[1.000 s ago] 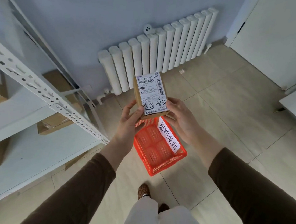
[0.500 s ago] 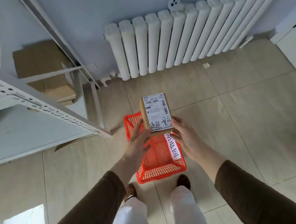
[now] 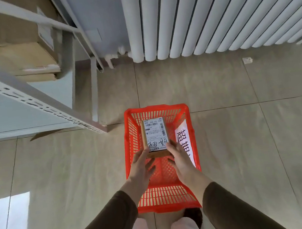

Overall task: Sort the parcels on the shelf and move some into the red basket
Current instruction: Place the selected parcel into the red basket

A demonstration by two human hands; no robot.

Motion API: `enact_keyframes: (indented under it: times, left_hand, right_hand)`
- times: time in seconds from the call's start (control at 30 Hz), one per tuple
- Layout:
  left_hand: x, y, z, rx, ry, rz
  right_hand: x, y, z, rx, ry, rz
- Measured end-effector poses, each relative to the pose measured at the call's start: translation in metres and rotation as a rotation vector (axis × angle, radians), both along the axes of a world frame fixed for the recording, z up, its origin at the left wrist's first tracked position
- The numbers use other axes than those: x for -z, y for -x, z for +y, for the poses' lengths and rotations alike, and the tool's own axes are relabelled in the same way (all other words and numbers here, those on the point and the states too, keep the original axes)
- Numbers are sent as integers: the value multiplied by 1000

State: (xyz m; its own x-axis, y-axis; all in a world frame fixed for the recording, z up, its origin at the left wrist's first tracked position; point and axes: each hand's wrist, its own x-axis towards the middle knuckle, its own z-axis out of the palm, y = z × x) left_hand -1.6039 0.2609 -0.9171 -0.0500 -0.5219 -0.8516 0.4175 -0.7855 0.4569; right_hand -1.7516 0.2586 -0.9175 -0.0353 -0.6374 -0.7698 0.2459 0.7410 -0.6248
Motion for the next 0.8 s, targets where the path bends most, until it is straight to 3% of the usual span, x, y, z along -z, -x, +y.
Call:
enact_keyframes:
  times: [0.4, 0.8]
  left_hand:
    - [217, 12, -24, -208, -67, 53]
    - [292, 13, -51, -258, -67, -79]
  right_hand:
    - [209, -21, -30, -9, 22, 92]
    - [301, -34, -56, -82, 23, 187]
